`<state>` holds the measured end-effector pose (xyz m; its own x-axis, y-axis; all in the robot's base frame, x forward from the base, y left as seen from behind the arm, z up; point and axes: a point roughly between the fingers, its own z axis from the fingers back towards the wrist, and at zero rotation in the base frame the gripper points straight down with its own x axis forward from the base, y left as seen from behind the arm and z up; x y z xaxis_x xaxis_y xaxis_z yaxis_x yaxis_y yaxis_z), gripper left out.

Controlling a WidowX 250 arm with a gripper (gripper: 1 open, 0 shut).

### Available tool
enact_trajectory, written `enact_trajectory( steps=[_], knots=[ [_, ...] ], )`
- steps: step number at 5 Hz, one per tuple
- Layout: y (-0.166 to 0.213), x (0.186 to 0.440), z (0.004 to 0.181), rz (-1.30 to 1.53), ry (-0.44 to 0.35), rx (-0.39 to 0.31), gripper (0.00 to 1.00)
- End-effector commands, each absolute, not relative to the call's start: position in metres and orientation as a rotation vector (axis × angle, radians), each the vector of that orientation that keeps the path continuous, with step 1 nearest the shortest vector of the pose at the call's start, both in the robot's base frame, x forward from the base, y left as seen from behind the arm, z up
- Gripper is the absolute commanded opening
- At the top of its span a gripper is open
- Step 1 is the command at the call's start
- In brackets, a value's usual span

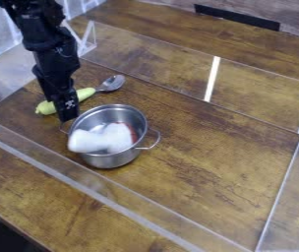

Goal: Move the green spoon to the right

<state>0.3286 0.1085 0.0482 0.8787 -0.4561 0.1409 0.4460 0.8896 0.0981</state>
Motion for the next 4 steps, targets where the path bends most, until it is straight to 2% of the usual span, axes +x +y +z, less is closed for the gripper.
enact_trajectory(
  steps=[1,3,4],
  knots=[
    [0.113,0.345,0.062,-0.468,-0.227,0.075,1.0],
    [0.11,0.357,0.064,-0.459,-0.245,0.033,1.0],
    [0.119,0.361,0.071,-0.389,-0.246,0.024,1.0]
  ],
)
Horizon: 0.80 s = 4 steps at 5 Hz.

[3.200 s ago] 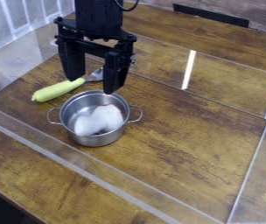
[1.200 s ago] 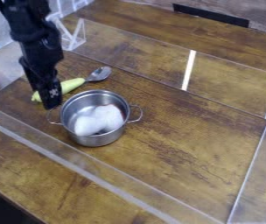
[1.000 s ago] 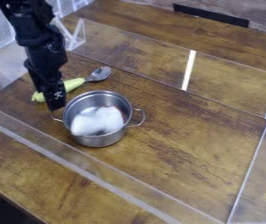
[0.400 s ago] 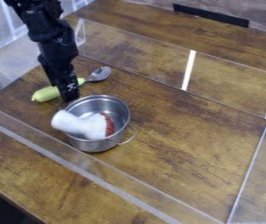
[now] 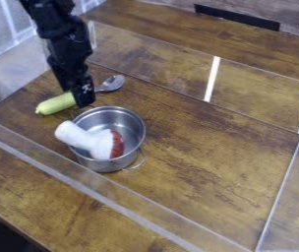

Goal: Move the green spoon to the right

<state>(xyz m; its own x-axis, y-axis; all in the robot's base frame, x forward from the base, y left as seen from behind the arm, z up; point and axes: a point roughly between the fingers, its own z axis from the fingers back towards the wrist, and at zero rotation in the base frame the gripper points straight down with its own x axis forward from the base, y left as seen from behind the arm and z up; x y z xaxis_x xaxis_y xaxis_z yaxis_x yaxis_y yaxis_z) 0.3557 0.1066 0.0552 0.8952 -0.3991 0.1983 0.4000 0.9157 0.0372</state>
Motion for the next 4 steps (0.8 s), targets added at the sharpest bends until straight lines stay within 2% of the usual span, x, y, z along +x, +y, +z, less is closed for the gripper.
enact_trajectory(
  steps=[1,3,4],
  knots=[
    [0.127,0.363,0.075,-0.336,-0.24,0.014,1.0],
    [0.143,0.373,0.05,-0.291,-0.221,-0.013,1.0],
    [0.129,0.375,0.047,-0.287,-0.211,-0.031,1.0]
  ],
)
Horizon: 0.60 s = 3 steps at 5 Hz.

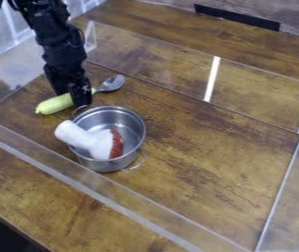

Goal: Move the green spoon to the right

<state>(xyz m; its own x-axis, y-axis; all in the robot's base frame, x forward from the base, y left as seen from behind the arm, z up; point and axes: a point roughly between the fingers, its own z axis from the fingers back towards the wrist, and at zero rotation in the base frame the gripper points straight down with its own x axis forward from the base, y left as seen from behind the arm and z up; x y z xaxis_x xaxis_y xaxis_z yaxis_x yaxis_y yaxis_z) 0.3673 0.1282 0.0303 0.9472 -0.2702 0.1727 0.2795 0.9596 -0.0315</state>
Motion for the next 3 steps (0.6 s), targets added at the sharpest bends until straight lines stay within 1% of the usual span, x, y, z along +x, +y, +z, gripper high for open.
enact_trajectory(
  steps=[1,2,3],
  knots=[
    [0.126,0.377,0.045,-0.236,-0.211,-0.027,0.0],
    [0.13,0.374,0.053,-0.235,-0.224,-0.022,0.0],
    [0.125,0.371,0.079,-0.223,-0.274,-0.016,0.0]
  ],
)
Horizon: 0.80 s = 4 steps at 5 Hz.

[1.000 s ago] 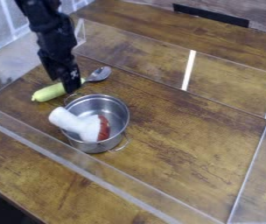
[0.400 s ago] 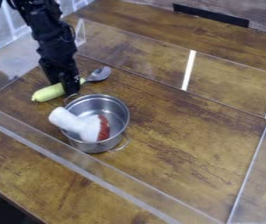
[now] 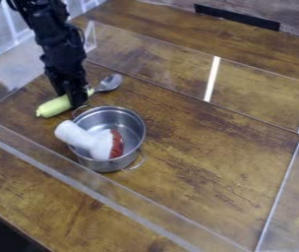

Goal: Move the green spoon to the right

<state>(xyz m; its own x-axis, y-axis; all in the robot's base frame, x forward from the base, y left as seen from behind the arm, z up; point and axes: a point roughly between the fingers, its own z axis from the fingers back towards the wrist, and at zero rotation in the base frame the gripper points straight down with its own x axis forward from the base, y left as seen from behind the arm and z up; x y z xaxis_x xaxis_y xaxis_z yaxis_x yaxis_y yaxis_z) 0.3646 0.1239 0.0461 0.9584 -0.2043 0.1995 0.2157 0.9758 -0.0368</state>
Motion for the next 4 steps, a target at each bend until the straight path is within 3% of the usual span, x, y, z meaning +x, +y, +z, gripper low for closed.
enact_trajectory(
  steps=[1,3,4],
  knots=[
    [0.109,0.373,0.112,-0.243,-0.321,-0.024,0.0],
    [0.078,0.372,0.171,-0.289,-0.394,-0.046,0.0],
    [0.056,0.366,0.177,-0.252,-0.4,-0.048,0.0]
  ],
)
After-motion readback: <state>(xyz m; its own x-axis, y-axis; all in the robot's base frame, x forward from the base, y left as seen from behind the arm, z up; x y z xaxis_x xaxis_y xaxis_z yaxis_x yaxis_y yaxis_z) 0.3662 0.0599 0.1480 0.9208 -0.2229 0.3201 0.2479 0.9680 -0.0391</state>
